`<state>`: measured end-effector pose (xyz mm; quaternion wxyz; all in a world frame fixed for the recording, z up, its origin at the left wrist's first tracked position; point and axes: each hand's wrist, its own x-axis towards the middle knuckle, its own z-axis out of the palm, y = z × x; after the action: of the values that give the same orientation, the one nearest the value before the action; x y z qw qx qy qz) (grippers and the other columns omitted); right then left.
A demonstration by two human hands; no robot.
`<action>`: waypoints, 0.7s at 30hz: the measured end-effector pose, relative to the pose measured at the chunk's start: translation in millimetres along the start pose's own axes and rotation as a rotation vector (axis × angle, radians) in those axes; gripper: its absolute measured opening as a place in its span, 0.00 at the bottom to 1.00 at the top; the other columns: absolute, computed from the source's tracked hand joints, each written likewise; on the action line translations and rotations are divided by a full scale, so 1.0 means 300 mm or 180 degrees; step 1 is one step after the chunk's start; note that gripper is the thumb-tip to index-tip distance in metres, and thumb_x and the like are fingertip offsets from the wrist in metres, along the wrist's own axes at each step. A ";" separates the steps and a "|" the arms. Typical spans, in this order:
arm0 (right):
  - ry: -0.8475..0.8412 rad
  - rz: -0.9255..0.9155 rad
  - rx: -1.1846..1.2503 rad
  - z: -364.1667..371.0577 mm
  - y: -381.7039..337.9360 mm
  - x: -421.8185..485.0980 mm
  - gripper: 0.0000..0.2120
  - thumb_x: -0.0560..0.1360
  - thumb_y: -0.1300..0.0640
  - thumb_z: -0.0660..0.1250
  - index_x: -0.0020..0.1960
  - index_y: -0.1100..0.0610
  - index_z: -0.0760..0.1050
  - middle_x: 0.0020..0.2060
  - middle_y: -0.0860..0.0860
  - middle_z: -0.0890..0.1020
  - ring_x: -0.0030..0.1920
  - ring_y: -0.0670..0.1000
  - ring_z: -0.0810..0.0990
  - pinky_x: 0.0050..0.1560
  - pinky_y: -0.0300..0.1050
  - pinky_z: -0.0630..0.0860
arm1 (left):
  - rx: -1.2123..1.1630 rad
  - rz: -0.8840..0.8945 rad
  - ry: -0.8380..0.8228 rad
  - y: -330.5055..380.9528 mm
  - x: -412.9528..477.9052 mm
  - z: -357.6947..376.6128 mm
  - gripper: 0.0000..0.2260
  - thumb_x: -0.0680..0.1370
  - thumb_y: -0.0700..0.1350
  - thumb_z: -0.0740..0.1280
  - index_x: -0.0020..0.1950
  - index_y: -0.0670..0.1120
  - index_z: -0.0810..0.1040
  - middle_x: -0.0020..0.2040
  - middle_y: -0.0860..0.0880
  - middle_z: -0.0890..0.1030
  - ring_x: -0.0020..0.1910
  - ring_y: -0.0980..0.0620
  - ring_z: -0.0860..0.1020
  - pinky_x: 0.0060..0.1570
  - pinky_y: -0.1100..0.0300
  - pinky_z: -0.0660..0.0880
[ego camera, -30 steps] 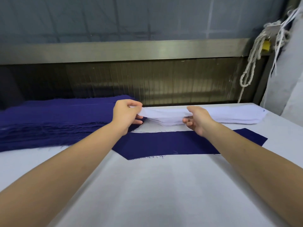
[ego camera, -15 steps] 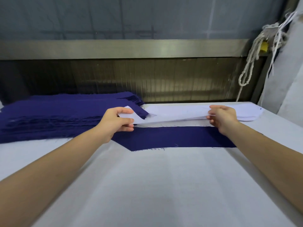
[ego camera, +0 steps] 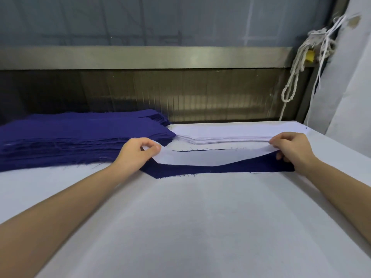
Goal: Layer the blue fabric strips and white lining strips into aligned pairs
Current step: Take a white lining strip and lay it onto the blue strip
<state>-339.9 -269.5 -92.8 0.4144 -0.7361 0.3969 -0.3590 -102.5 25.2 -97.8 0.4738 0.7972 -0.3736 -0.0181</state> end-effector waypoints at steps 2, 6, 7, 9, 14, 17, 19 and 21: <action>-0.0035 -0.0062 -0.0110 -0.005 0.012 0.001 0.07 0.73 0.63 0.65 0.36 0.57 0.77 0.29 0.58 0.76 0.27 0.55 0.73 0.29 0.42 0.67 | 0.0227 0.0123 -0.0047 -0.006 -0.005 -0.004 0.05 0.76 0.44 0.68 0.40 0.50 0.81 0.37 0.64 0.81 0.28 0.62 0.71 0.33 0.72 0.68; -0.0033 -0.0239 -0.0462 -0.001 0.021 0.001 0.06 0.72 0.63 0.66 0.38 0.55 0.78 0.29 0.53 0.78 0.27 0.52 0.75 0.31 0.41 0.68 | 0.0592 0.0267 -0.0187 -0.017 -0.012 -0.008 0.04 0.74 0.40 0.69 0.42 0.48 0.81 0.44 0.57 0.81 0.30 0.72 0.71 0.35 0.75 0.66; -0.0068 -0.0302 -0.0559 0.001 0.022 0.001 0.06 0.71 0.64 0.66 0.39 0.55 0.78 0.29 0.52 0.78 0.28 0.52 0.76 0.32 0.40 0.69 | 0.0635 0.0282 -0.0206 -0.018 -0.013 -0.007 0.04 0.74 0.40 0.70 0.43 0.48 0.81 0.45 0.57 0.81 0.30 0.73 0.71 0.35 0.76 0.65; -0.0169 -0.0384 -0.0740 0.003 0.021 0.000 0.08 0.70 0.66 0.65 0.40 0.54 0.78 0.29 0.52 0.78 0.30 0.50 0.77 0.33 0.39 0.68 | 0.0700 0.0300 -0.0201 -0.020 -0.015 -0.008 0.04 0.74 0.39 0.70 0.43 0.49 0.80 0.45 0.57 0.80 0.32 0.74 0.71 0.36 0.77 0.65; -0.0180 -0.0573 -0.0893 0.005 0.012 -0.003 0.12 0.69 0.69 0.64 0.43 0.53 0.78 0.40 0.50 0.77 0.37 0.48 0.72 0.34 0.38 0.67 | 0.0800 0.0319 -0.0188 -0.029 -0.021 -0.017 0.06 0.73 0.40 0.70 0.42 0.52 0.79 0.45 0.60 0.79 0.46 0.62 0.74 0.42 0.74 0.64; -0.0157 -0.0517 -0.0814 0.004 0.013 -0.005 0.10 0.71 0.67 0.63 0.43 0.55 0.79 0.42 0.52 0.77 0.40 0.50 0.72 0.35 0.39 0.67 | 0.0799 0.0302 -0.0193 -0.032 -0.022 -0.019 0.07 0.73 0.39 0.71 0.42 0.52 0.79 0.45 0.61 0.79 0.49 0.58 0.73 0.46 0.68 0.64; -0.0149 -0.0505 -0.0809 0.003 0.012 -0.007 0.08 0.73 0.65 0.63 0.43 0.57 0.80 0.39 0.49 0.78 0.42 0.49 0.72 0.42 0.40 0.67 | 0.0742 0.0285 -0.0203 -0.034 -0.023 -0.021 0.08 0.72 0.39 0.71 0.41 0.53 0.79 0.45 0.60 0.79 0.49 0.58 0.74 0.45 0.69 0.65; -0.0154 -0.0534 -0.0928 0.000 0.011 -0.007 0.08 0.74 0.64 0.63 0.42 0.57 0.81 0.38 0.49 0.78 0.42 0.49 0.73 0.47 0.41 0.66 | 0.0651 0.0264 -0.0186 -0.036 -0.023 -0.024 0.09 0.72 0.38 0.71 0.40 0.54 0.79 0.45 0.60 0.80 0.47 0.60 0.75 0.44 0.72 0.66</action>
<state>-341.6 -268.8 -96.1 0.2812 -0.8274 0.3717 -0.3132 -98.6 37.7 -104.3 0.3793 0.8244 -0.4198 0.0165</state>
